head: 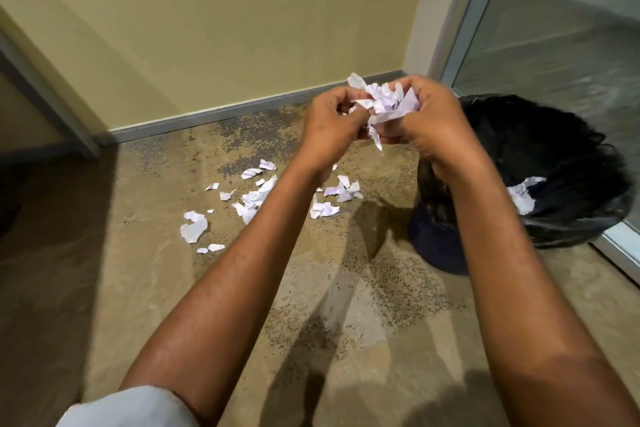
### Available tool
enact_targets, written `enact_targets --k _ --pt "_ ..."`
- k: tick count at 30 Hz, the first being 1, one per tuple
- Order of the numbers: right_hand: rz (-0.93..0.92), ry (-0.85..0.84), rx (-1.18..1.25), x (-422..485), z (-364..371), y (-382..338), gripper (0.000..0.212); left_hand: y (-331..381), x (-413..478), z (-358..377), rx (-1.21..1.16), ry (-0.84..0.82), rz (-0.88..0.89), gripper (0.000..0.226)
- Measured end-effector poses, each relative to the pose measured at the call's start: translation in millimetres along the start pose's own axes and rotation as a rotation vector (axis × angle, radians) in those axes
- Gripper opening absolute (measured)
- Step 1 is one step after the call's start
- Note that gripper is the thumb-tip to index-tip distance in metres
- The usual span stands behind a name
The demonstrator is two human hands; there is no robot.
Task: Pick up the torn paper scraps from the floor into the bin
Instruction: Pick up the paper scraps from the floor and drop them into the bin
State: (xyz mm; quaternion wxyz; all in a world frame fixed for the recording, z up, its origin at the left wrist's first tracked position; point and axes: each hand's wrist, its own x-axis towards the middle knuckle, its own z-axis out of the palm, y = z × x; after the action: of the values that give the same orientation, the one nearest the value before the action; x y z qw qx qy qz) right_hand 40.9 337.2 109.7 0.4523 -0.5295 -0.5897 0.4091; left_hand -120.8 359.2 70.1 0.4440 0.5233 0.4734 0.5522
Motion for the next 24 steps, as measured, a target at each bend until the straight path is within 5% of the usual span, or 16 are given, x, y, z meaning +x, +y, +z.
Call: enact_targets --k 10,20,24 --pt "0.012 0.225 -0.082 -15 -111 2 0.046 34 13 116 0.179 -0.124 0.141 0.012" --pt "0.161 0.349 -0.248 -9 -178 54 0.041 37 15 186 0.669 -0.611 0.254 0.021" --pt "0.23 0.369 -0.397 1 -190 68 0.054 39 18 194 0.85 -0.626 0.268 0.03"
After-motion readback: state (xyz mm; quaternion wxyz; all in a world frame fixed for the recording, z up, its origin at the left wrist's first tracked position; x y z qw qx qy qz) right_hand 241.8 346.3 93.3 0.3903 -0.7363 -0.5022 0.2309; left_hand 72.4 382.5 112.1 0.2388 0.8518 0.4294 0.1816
